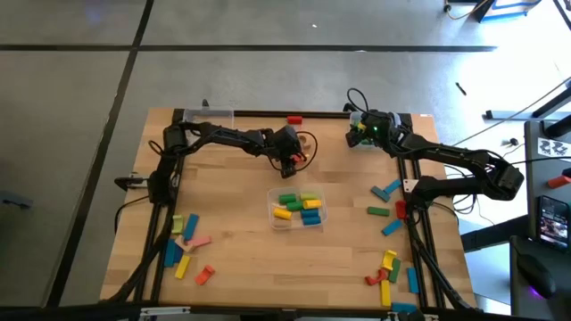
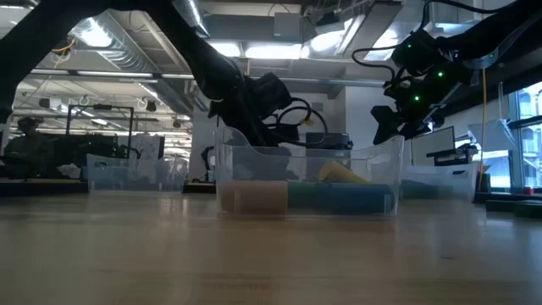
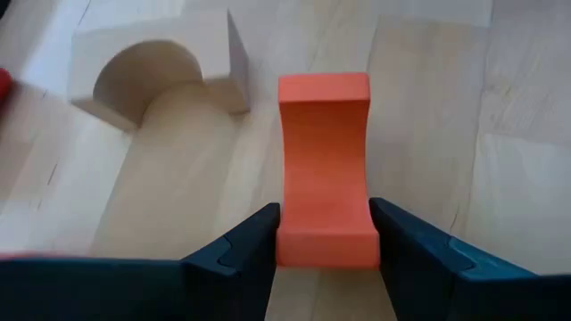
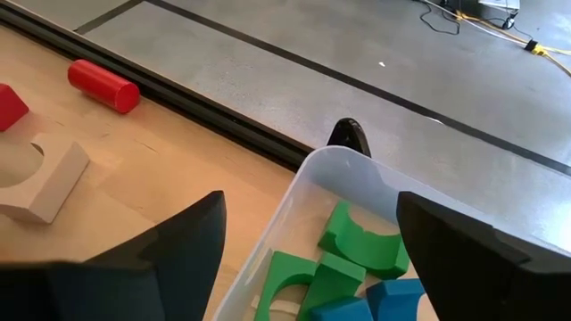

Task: Sort blocks by size
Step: Put the orange arch block into the top right transparent bin

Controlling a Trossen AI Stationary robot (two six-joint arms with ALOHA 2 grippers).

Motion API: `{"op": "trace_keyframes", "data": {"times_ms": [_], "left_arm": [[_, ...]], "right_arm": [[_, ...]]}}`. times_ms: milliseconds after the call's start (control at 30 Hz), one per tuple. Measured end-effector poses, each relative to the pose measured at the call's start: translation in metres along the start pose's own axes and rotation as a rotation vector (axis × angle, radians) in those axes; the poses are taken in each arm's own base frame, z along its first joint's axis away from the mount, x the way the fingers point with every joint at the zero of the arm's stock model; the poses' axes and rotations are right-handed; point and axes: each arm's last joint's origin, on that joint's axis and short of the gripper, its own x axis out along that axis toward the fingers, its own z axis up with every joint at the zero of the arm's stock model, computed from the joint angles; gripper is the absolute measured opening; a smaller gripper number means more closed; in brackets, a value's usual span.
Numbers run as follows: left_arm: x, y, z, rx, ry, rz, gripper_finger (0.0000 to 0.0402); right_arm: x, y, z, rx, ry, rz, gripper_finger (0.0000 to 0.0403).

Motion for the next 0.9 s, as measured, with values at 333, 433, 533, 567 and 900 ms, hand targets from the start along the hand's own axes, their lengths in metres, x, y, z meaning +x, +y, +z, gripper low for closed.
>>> {"op": "trace_keyframes", "data": {"times_ms": [333,433,533,567,900], "left_arm": [[0.001,0.001,-0.001,0.007,0.008,0.007,0.0143],[0.0,0.001,-0.001,0.007,0.01,0.008,0.0127],[0.0,0.001,-0.001,0.008,0.01,0.007,0.0127],[0.0,0.001,-0.001,0.009,0.01,0.007,0.0127],[-0.001,-0.009,0.001,0.019,0.008,0.004,0.0129]], "right_arm": [[0.0,0.001,0.0,-0.002,0.004,0.019,0.0319],[0.0,0.001,-0.001,-0.004,0.008,0.025,0.0319],[0.0,0.001,-0.003,-0.013,0.034,0.057,0.0319],[0.0,0.002,-0.003,-0.015,0.037,0.058,0.0319],[0.0,0.002,-0.003,-0.021,0.04,0.091,0.0319]]}}
